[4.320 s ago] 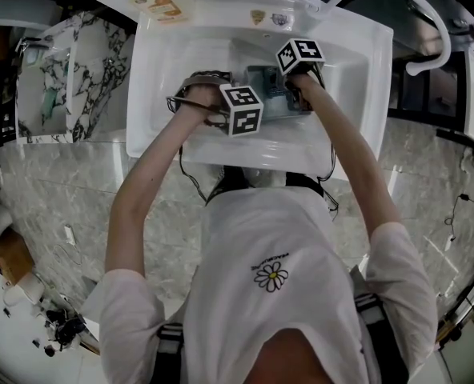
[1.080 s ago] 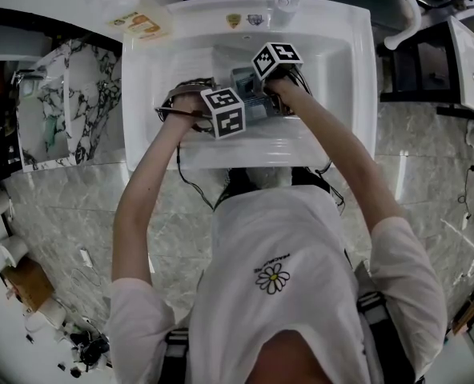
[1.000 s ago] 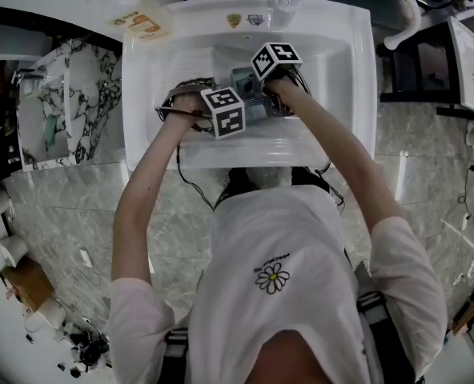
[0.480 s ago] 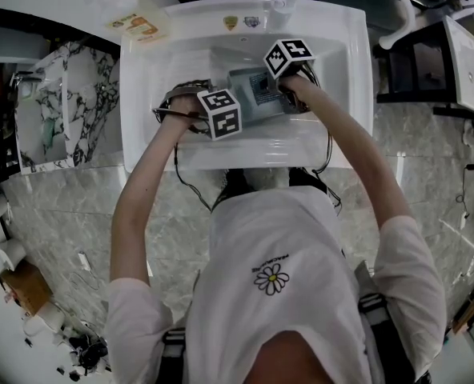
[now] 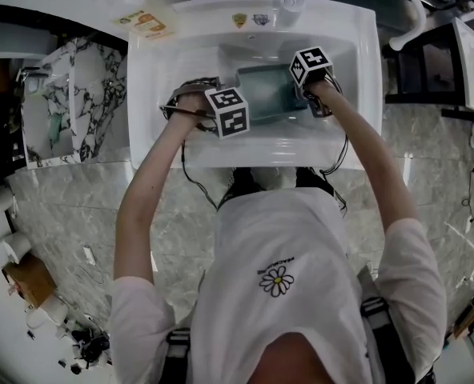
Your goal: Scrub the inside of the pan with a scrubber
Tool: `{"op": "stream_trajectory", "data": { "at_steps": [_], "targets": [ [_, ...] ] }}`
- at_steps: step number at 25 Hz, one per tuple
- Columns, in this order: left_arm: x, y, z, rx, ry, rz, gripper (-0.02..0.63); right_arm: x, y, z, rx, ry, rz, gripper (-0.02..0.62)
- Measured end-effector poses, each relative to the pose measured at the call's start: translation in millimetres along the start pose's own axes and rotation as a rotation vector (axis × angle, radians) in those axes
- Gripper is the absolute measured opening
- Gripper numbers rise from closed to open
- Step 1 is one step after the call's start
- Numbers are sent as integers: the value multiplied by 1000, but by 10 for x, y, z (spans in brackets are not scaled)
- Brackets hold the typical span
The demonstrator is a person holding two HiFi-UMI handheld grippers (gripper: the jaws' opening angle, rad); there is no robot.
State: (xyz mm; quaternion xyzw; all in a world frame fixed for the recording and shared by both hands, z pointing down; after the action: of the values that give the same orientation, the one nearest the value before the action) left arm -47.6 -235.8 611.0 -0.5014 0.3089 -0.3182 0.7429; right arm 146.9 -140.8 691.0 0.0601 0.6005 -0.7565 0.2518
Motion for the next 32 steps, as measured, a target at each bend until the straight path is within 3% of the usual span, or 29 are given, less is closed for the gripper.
{"op": "stream_trajectory", "data": {
  "at_steps": [10, 19, 26, 32],
  "targets": [
    [-9, 12, 1, -2, 6, 1, 156, 3, -41, 24, -3, -83, 84, 58],
    [11, -9, 0, -1, 13, -2, 156, 152, -91, 60, -5, -66, 71, 57],
    [3, -12, 0, 4, 18, -1, 156, 490, -68, 45, -39, -104, 271, 57],
    [3, -8, 6, 12, 18, -4, 156, 921, -40, 75, -55, -67, 409, 57]
  ]
}}
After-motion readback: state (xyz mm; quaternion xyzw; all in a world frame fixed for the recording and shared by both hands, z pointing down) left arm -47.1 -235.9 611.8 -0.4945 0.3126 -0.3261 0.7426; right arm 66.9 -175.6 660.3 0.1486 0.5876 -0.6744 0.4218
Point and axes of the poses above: the fingertips, and each gripper's own axes: y backward along the fingers, x to its left, z out of its top, the point moved 5 cm from there along y, backward along the fingers, and after that the axes turned 11 degrees about x, right-handed, at the moved point
